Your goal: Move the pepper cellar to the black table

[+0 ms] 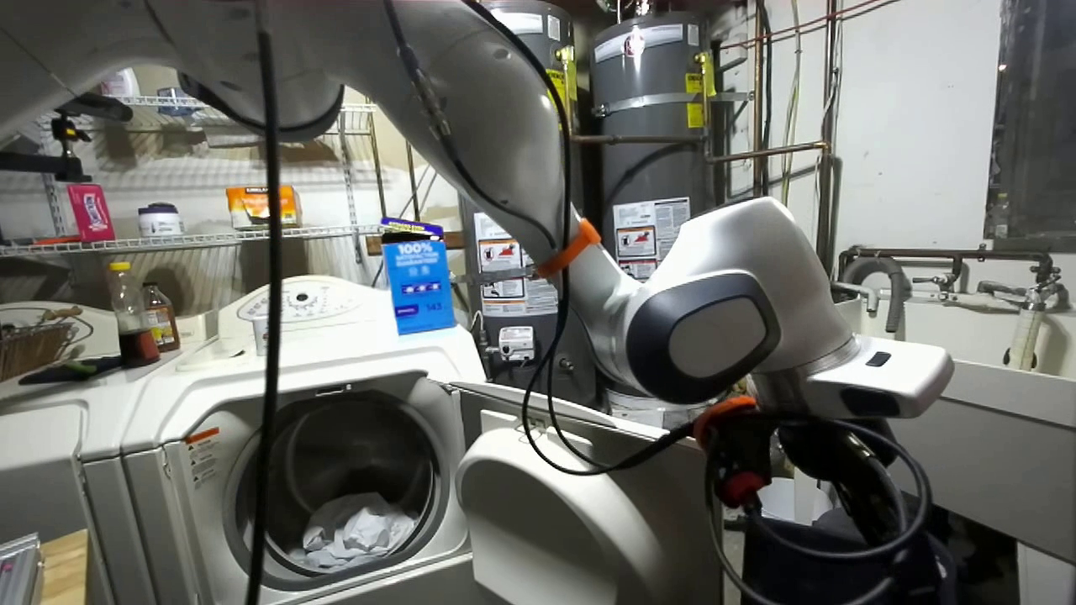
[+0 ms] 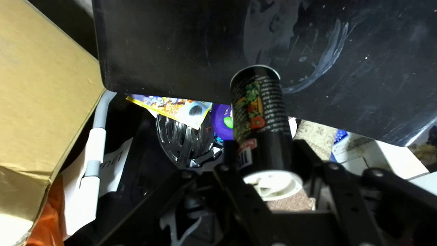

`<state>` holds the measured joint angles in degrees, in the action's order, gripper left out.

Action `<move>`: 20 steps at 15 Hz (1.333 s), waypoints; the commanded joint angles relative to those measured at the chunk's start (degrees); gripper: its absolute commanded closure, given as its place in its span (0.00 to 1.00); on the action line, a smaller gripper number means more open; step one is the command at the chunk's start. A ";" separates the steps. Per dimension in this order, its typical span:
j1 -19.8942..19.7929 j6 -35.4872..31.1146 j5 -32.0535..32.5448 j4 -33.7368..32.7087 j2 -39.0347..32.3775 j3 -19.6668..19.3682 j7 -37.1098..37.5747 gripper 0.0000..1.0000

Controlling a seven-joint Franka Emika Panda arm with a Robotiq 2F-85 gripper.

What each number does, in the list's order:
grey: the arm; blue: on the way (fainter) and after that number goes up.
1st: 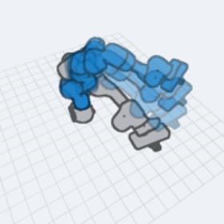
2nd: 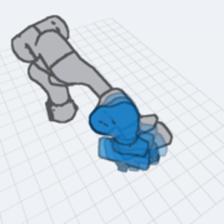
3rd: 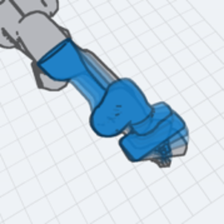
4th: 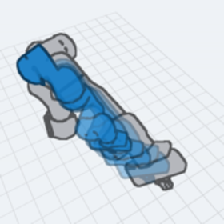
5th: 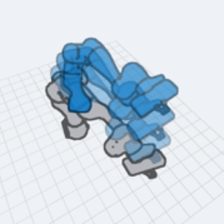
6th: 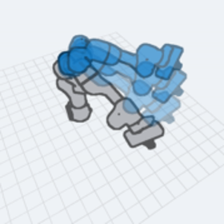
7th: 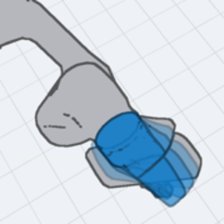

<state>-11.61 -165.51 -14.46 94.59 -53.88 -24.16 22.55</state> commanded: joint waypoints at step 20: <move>1.22 -9.96 7.36 -23.87 -20.53 1.81 -5.93 0.80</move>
<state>-9.49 -173.23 -7.17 74.60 -71.27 -23.49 16.80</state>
